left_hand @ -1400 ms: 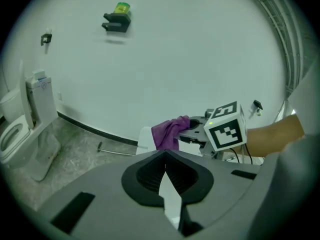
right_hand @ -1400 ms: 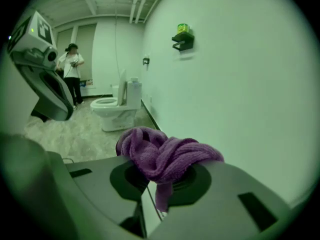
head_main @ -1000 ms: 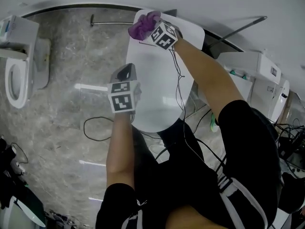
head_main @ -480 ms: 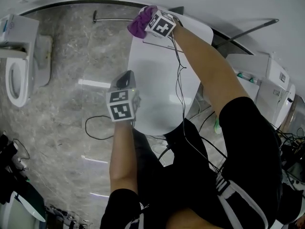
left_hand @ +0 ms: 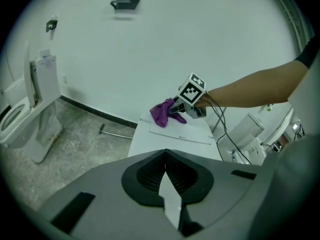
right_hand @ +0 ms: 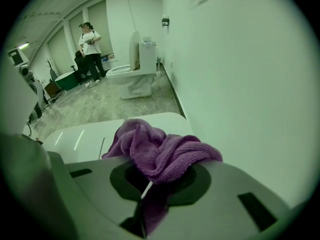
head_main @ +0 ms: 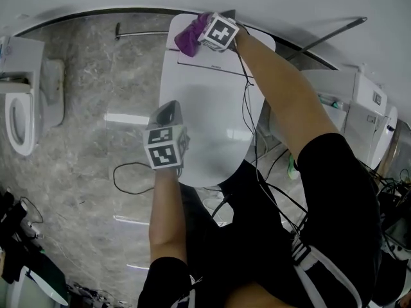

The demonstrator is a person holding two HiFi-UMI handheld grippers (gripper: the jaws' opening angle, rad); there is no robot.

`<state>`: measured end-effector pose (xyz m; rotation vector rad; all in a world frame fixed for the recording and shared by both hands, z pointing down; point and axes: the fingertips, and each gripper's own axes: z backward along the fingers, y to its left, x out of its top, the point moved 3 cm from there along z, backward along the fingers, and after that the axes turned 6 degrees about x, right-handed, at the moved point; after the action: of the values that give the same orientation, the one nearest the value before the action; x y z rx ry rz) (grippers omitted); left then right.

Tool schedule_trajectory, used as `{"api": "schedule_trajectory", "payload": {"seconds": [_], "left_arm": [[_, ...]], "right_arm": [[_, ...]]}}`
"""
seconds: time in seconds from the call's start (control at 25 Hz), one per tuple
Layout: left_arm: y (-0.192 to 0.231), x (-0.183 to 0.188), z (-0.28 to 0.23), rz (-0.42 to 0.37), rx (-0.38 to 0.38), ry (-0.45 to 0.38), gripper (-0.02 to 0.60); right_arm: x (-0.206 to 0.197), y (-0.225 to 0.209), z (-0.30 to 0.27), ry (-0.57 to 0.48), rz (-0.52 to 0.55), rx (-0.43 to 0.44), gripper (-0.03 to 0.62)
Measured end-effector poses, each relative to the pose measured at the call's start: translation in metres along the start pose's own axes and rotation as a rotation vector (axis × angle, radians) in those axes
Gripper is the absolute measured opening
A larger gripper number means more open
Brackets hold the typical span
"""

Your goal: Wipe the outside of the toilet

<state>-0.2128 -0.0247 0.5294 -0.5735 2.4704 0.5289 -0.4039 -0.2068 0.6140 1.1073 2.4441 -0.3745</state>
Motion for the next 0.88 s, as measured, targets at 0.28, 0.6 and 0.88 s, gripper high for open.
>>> {"api": "schedule_trajectory", "payload": {"seconds": [0.28, 0.6, 0.88], "left_arm": [[-0.052, 0.000, -0.029, -0.039, -0.069, 0.012, 0.009], [-0.129, -0.011, -0.064, -0.087, -0.152, 0.036, 0.009], [-0.172, -0.021, -0.080, -0.115, -0.186, 0.071, 0.010]], "right_arm": [[-0.062, -0.023, 0.032, 0.011, -0.055, -0.059, 0.067], [-0.137, -0.040, 0.070, -0.050, -0.129, -0.124, 0.067], [-0.177, -0.046, 0.093, -0.063, -0.144, -0.133, 0.067]]}}
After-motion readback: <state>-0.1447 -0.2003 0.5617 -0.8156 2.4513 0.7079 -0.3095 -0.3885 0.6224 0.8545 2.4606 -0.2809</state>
